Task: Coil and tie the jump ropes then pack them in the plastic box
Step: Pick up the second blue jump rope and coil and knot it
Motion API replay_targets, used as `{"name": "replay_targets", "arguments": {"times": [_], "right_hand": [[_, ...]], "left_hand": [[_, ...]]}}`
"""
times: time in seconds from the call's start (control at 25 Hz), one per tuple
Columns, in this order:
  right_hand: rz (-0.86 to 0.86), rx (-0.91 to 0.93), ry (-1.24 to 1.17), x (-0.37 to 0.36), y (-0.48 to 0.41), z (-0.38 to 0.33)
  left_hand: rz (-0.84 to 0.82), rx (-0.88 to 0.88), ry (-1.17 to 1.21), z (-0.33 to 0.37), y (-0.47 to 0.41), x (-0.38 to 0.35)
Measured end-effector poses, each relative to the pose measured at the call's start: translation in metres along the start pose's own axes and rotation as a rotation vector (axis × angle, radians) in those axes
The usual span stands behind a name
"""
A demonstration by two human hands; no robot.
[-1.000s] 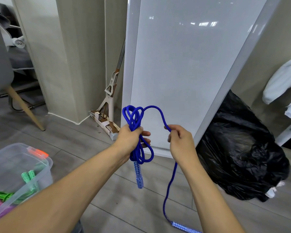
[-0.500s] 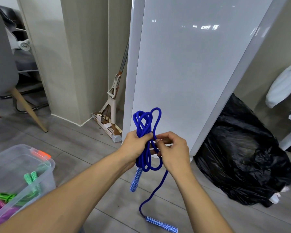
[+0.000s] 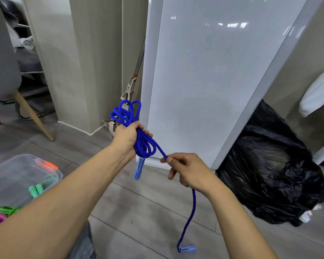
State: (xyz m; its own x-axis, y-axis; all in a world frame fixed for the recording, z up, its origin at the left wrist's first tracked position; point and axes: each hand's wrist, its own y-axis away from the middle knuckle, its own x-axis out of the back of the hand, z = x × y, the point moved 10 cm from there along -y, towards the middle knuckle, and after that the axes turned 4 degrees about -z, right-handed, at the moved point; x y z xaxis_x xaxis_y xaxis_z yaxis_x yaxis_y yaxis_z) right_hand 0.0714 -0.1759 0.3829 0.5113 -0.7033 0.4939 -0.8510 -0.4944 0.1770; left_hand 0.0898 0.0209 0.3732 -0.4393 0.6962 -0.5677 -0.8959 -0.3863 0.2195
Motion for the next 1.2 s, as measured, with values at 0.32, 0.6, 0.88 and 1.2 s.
{"name": "replay_targets", "arguments": {"times": [0.32,0.6,0.88,1.2], "right_hand": [[-0.049,-0.305,0.16,0.044,0.022,0.04],[0.302,-0.016,0.05,0.063,0.014,-0.002],[0.191,0.014,-0.044,0.037,0.004,-0.002],[0.297,-0.06,-0.071,0.052,0.011,0.004]], "left_hand": [[0.119,-0.265,-0.319,0.046,-0.009,0.021],[-0.313,-0.116,-0.629,-0.004,0.012,-0.03],[-0.536,-0.078,-0.775,-0.045,0.054,-0.07],[-0.735,0.073,-0.831,-0.058,0.061,-0.074]]}}
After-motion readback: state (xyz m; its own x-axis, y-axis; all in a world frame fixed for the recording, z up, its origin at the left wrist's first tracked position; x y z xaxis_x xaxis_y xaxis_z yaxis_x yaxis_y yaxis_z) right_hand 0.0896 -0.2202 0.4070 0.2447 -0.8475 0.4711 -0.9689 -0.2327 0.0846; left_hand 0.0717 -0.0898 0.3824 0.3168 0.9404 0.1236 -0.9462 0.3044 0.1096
